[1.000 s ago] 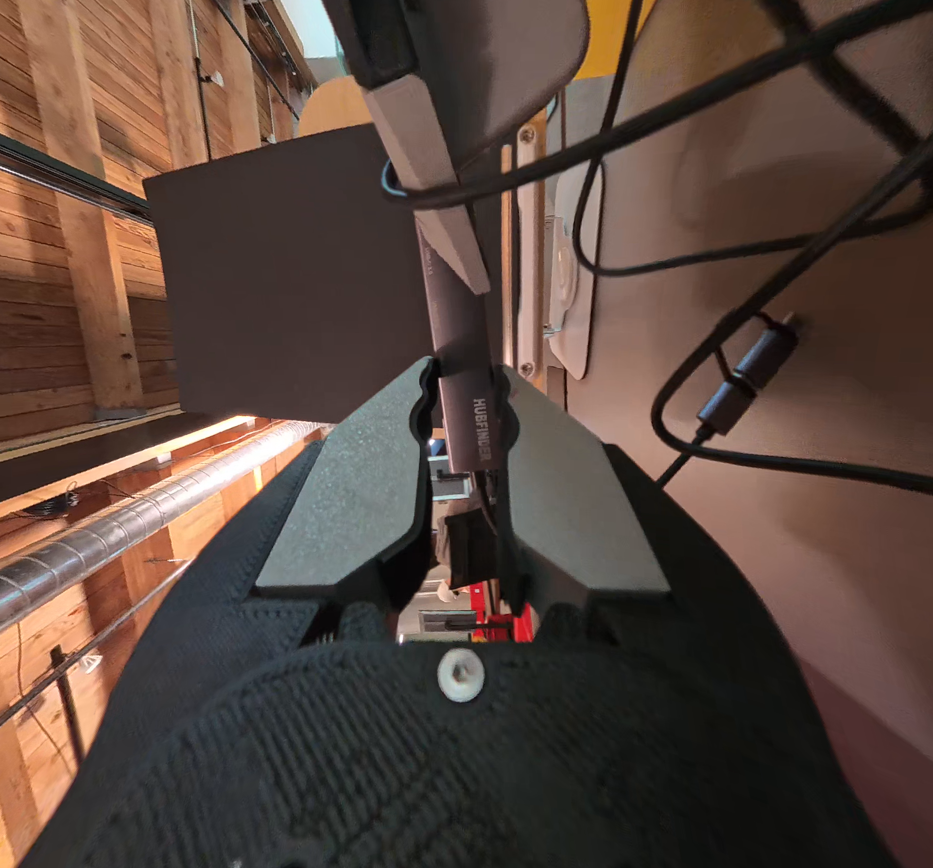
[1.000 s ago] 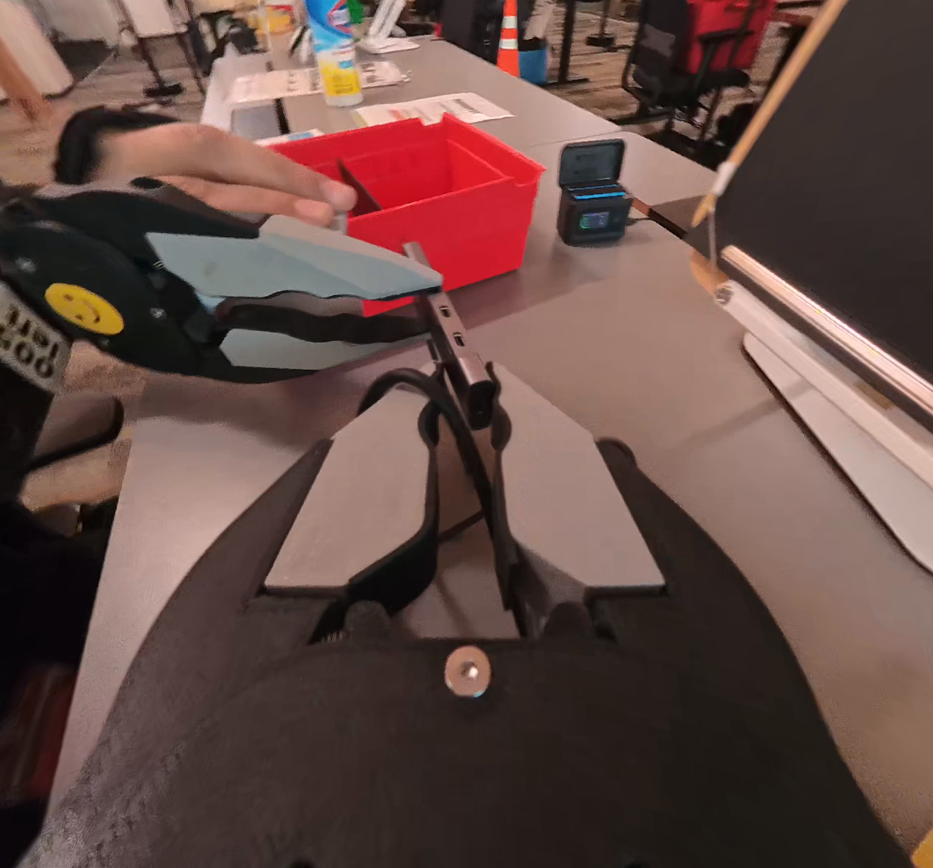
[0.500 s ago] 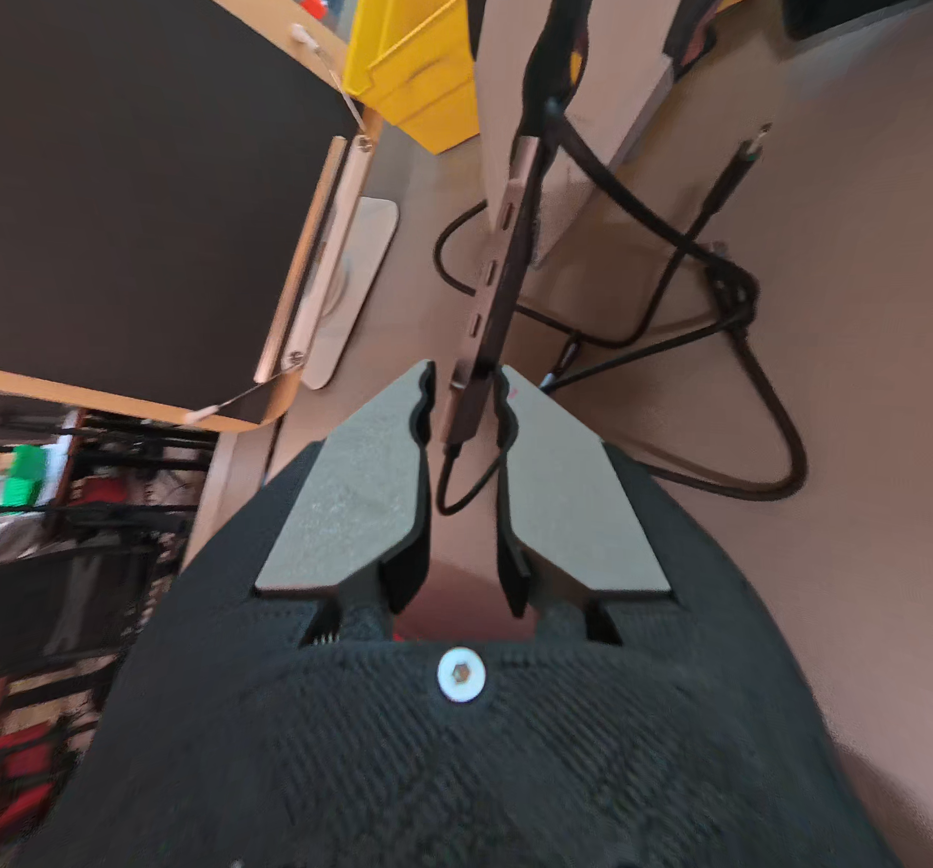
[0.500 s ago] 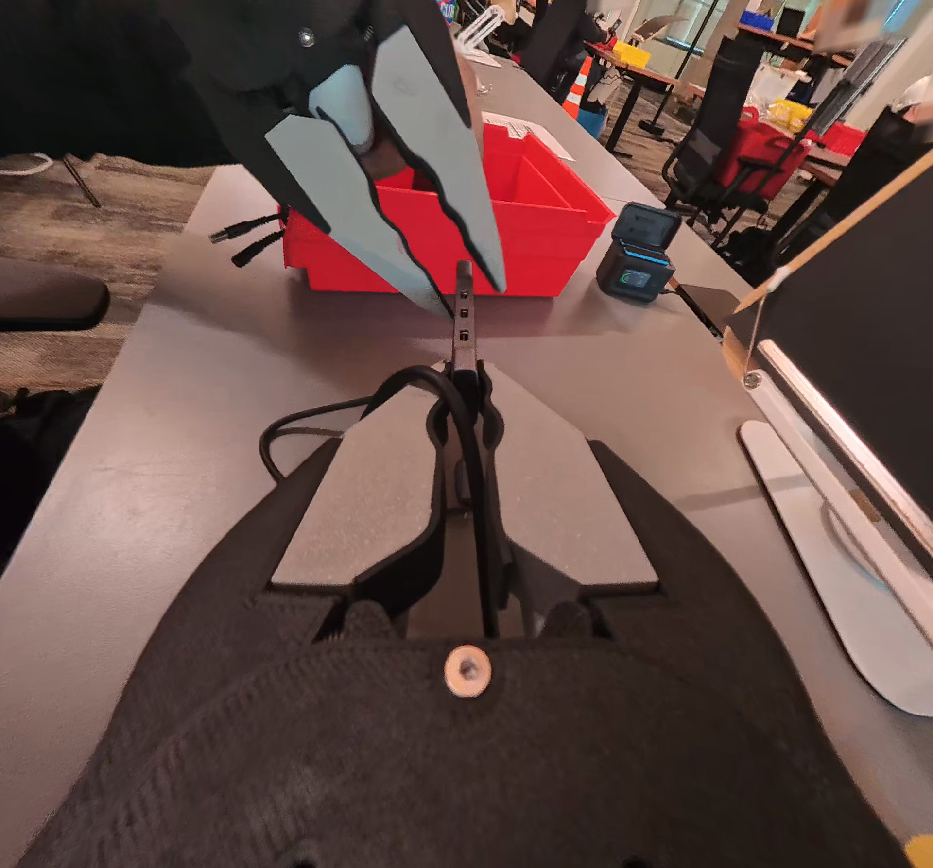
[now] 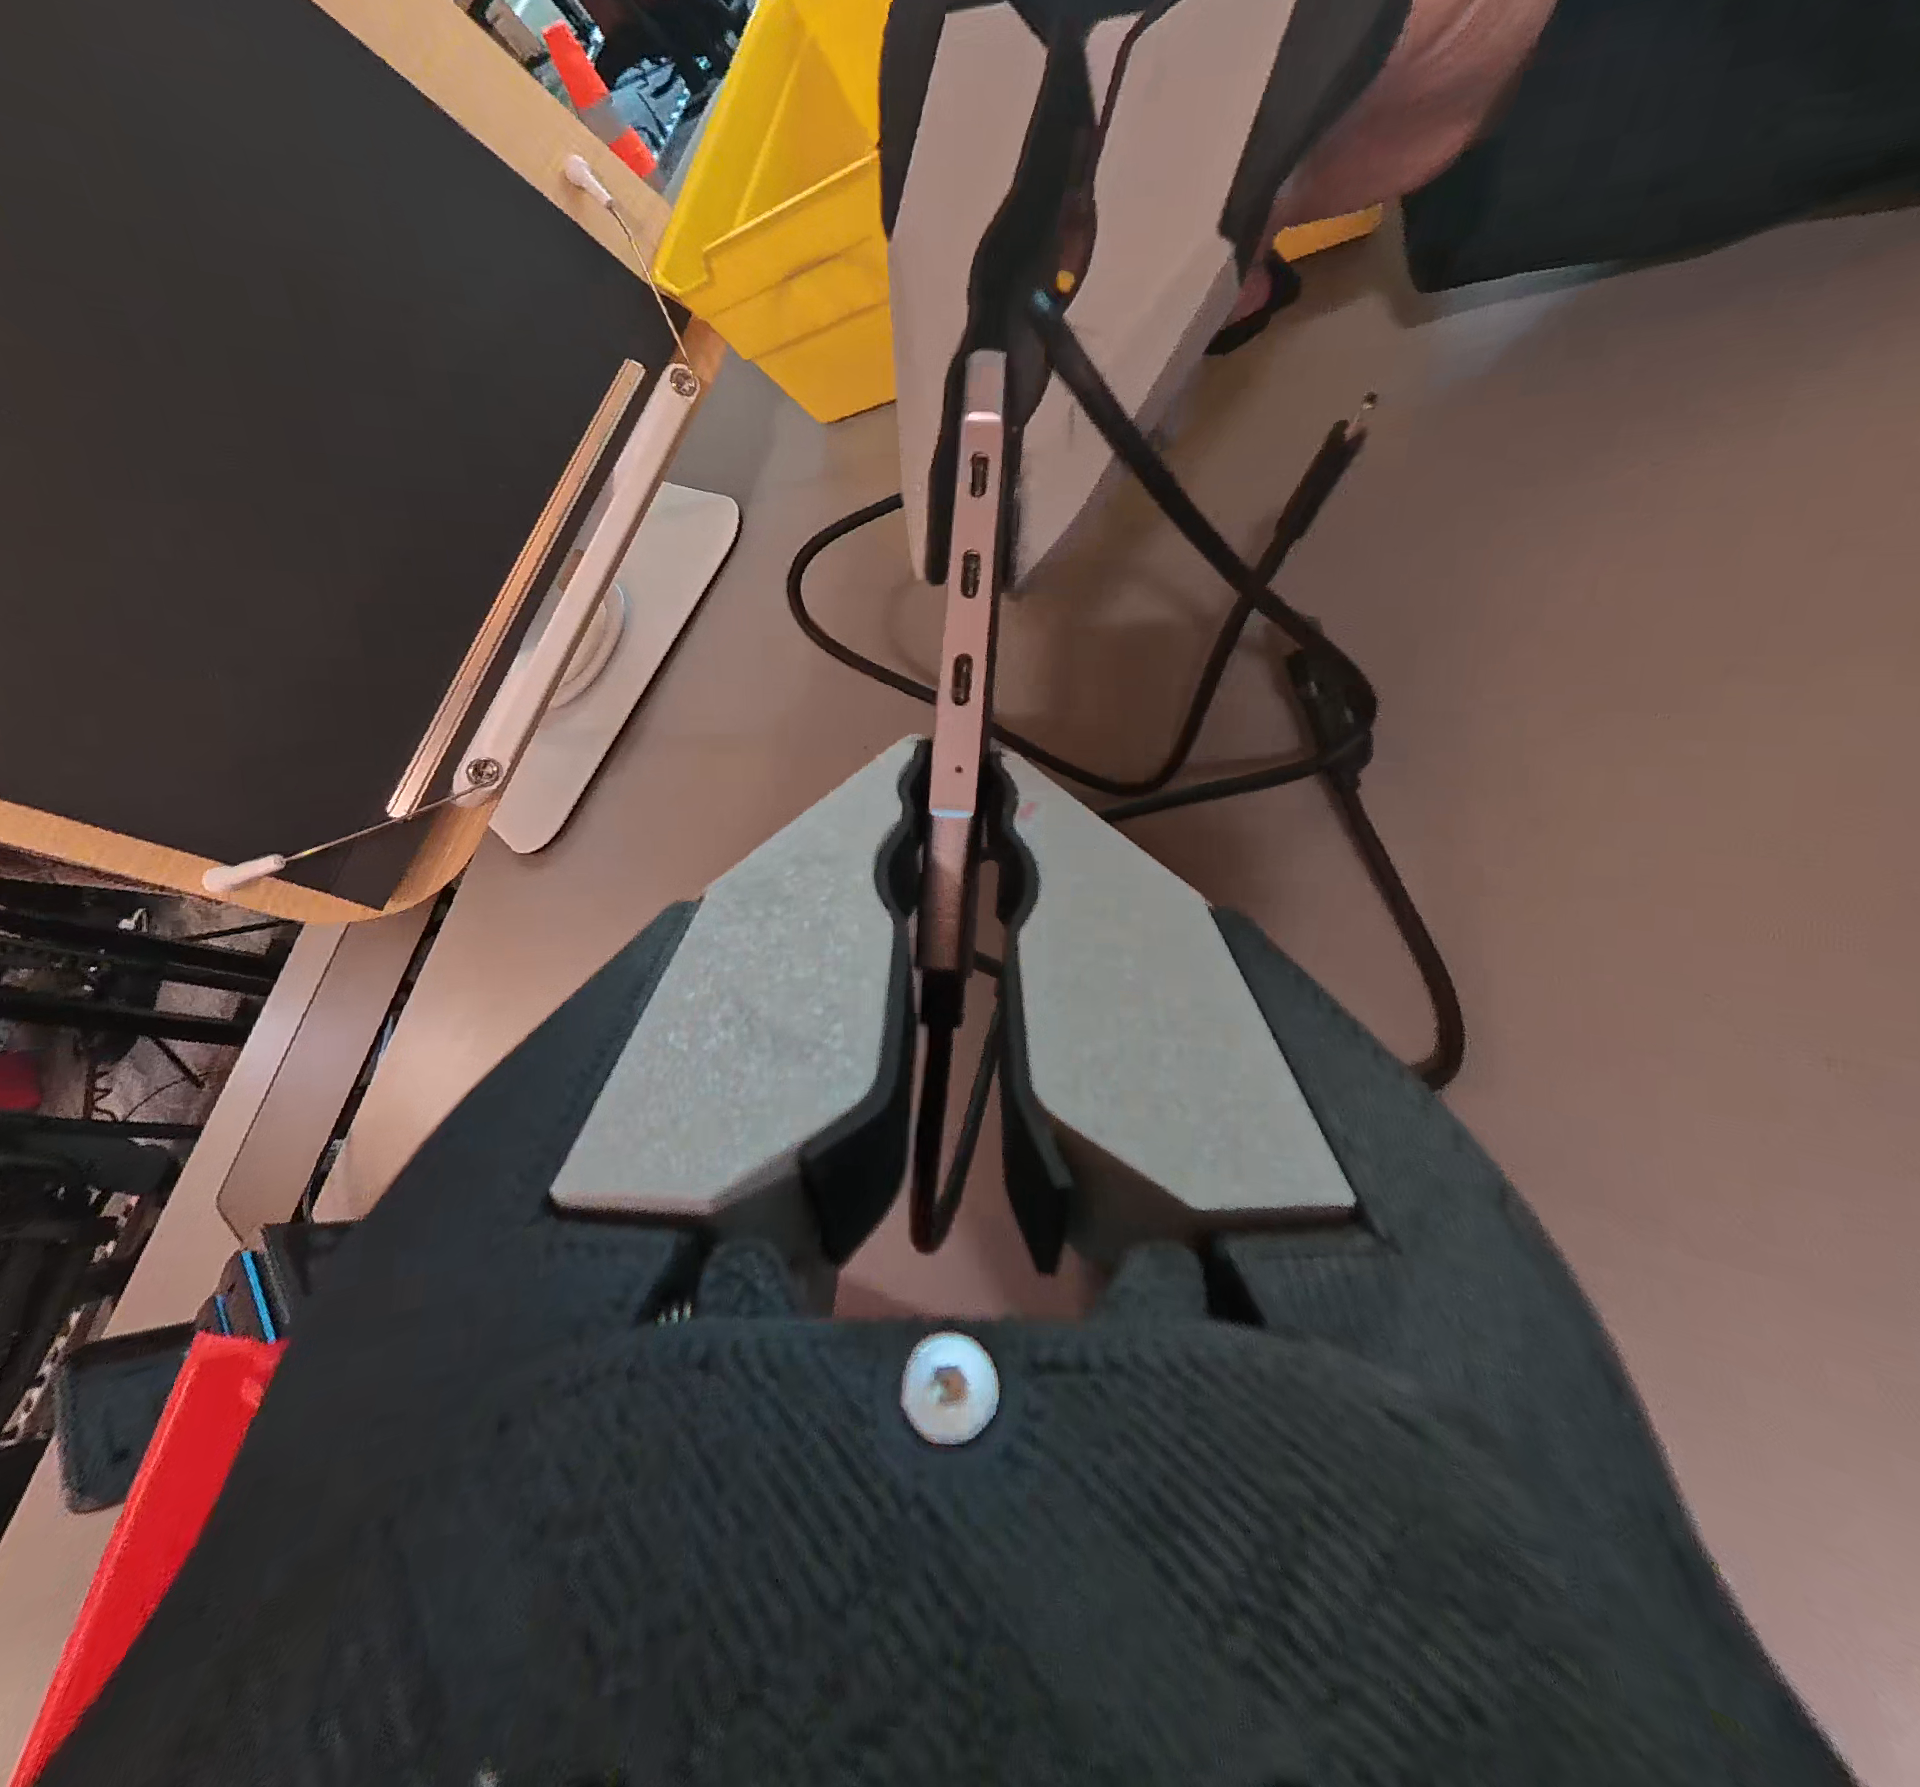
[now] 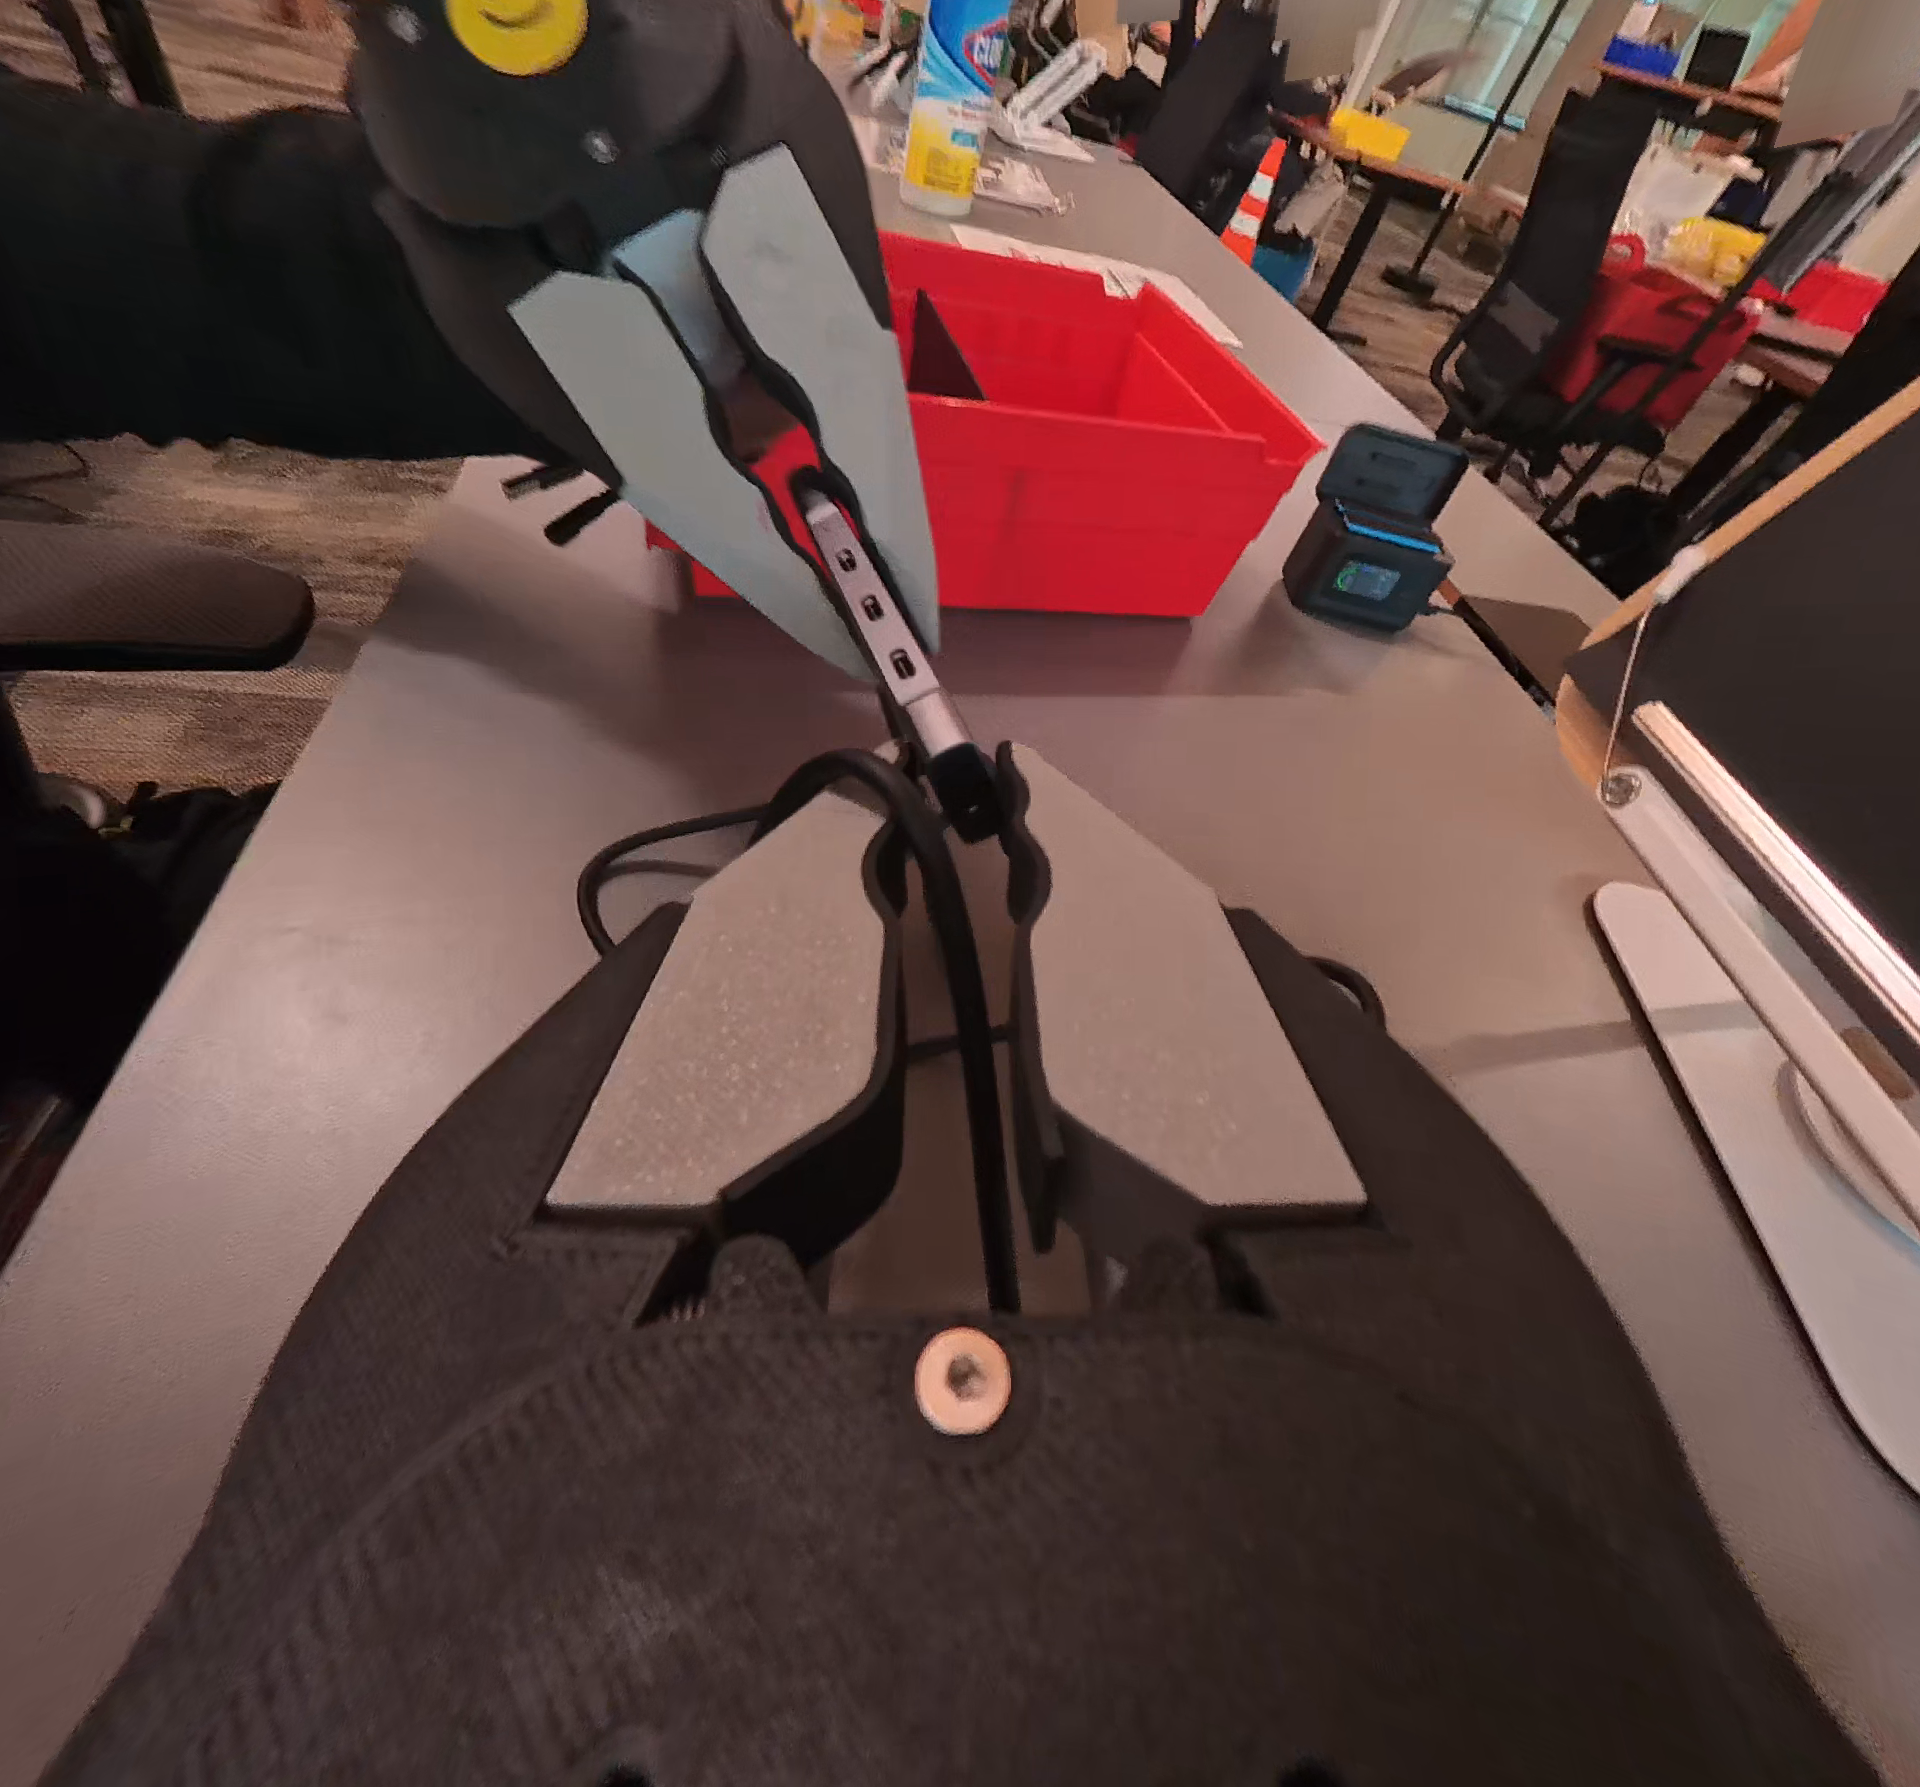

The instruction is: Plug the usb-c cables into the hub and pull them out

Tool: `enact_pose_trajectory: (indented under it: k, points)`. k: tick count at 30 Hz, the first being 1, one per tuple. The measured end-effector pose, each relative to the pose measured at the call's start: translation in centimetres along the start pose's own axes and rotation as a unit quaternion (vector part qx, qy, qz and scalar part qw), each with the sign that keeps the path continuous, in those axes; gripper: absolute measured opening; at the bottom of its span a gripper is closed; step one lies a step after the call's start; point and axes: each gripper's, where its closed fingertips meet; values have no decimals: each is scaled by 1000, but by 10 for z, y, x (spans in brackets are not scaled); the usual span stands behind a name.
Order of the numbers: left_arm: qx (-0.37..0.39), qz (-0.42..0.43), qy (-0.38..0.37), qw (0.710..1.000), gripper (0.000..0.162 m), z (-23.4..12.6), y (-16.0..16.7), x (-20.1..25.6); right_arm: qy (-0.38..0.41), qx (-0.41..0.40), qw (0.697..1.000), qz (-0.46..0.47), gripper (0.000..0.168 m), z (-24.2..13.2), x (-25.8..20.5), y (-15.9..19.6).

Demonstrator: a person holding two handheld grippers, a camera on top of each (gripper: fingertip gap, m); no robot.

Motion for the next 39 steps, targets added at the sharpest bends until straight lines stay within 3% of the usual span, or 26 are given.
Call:
enact_pose_trajectory:
  k: [4, 8, 11, 14, 18, 25, 27, 31, 37, 39]
  points:
    - [-15, 5, -16, 1000, 7, -1, 2, 0, 44, -60, 997, -1, 12, 6, 13, 25]
    - [-102, 87, -108, 985, 7, -2, 18, -19, 138, -152, 979, -3, 0, -2, 42, 54]
    - [-110, 81, -122, 983, 7, -2, 27, -14, 182, -172, 968, 22, 31, -15, 51, 54]
    - [-105, 54, -147, 982, 7, 1, 43, -9, 249, -166, 953, 54, 35, -36, 59, 42]
    - [-123, 79, -207, 967, 7, 0, 64, -13, 318, -187, 924, 101, 45, -72, 52, 45]
    - [-100, 75, -233, 964, 6, 8, 75, -5, 338, -233, 905, 110, 52, -110, 11, 54]
    - [-87, 82, -244, 962, 7, 7, 70, -6, 300, -225, 920, 117, 36, -106, -11, 54]
    - [-73, 74, -245, 964, 7, 6, 68, -4, 254, -189, 926, 203, 42, -89, -44, 69]
    - [-61, 71, -250, 964, 7, 6, 63, -4, 296, -102, 917, 246, 35, -64, -32, 73]
    - [-63, 75, -246, 964, 7, 7, 64, -2, 291, -82, 921, 246, 26, -55, -28, 71]
Point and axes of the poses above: each gripper's, where its closed fingertips meet, z out along the fingers, y out of its underside, x = y × z across the jaws, and after that the axes turned 10 degrees about x, right-handed
